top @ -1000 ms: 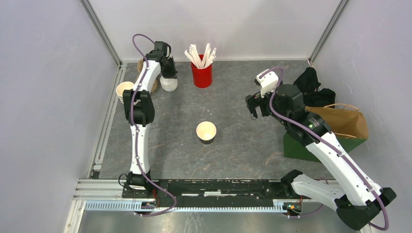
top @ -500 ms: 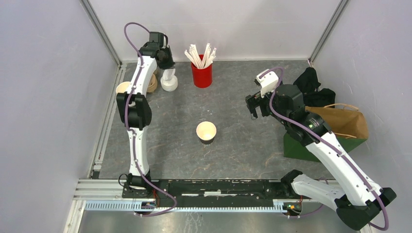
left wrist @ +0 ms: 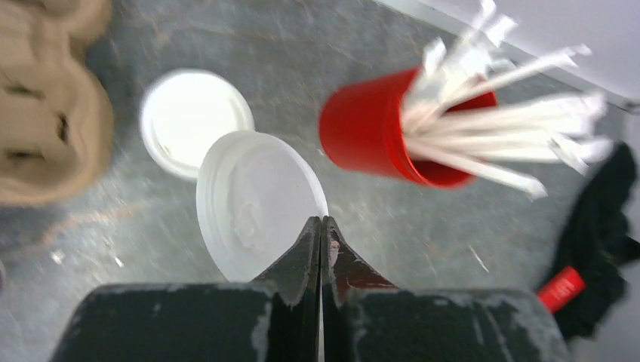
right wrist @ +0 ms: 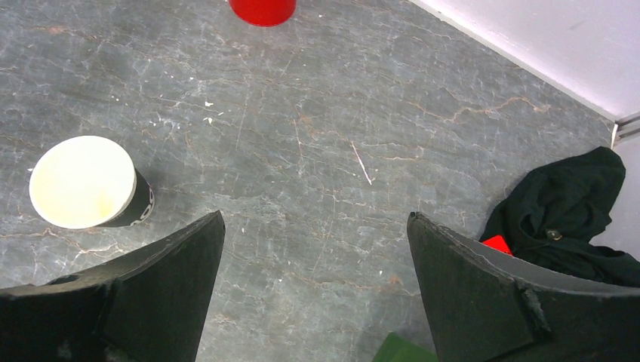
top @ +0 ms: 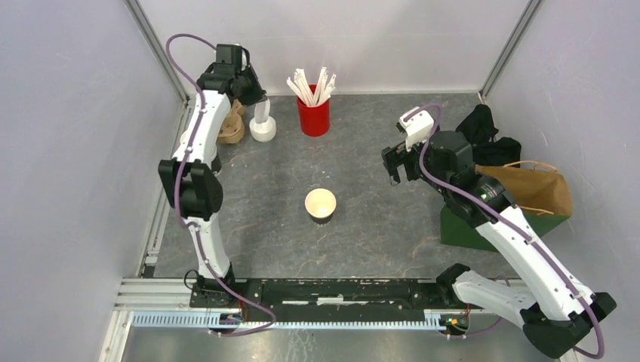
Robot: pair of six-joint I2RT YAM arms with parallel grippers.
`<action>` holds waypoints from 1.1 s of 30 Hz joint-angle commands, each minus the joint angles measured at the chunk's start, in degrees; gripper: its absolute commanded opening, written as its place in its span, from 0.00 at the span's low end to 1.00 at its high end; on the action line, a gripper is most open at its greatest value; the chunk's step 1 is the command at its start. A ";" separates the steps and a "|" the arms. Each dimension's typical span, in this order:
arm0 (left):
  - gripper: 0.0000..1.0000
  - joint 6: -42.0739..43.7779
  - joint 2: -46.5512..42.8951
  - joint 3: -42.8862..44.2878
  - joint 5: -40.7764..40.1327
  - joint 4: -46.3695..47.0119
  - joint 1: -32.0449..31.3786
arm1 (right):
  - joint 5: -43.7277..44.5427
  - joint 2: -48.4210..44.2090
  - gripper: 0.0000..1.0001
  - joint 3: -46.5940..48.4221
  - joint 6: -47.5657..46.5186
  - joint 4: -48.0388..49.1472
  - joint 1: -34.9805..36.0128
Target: Pack the takeout coffee
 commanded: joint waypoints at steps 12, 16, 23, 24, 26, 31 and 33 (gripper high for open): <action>0.02 -42.95 -34.60 -44.62 31.48 50.55 -4.36 | -21.32 9.84 0.98 17.82 5.80 -0.20 0.27; 0.02 -27.61 -34.89 -38.93 24.86 30.12 -6.91 | -21.51 10.44 0.98 17.99 7.53 0.52 0.29; 0.52 -3.55 -27.42 -36.80 7.75 12.55 -13.03 | -15.54 7.26 0.98 13.87 7.07 -1.21 0.33; 0.58 -1.67 -25.59 -36.43 5.60 11.63 -14.32 | -14.97 7.00 0.98 13.58 6.81 -1.64 0.29; 0.65 1.12 -21.35 -34.69 1.56 9.88 -16.40 | -13.68 6.33 0.98 12.91 6.48 -2.29 0.28; 0.71 6.91 -9.67 -27.62 -6.05 5.33 -20.16 | -11.94 4.91 0.98 11.16 6.46 -2.66 0.24; 0.71 8.36 -6.08 -24.90 -8.92 4.23 -21.28 | -11.55 4.96 0.98 11.09 6.32 -2.95 0.25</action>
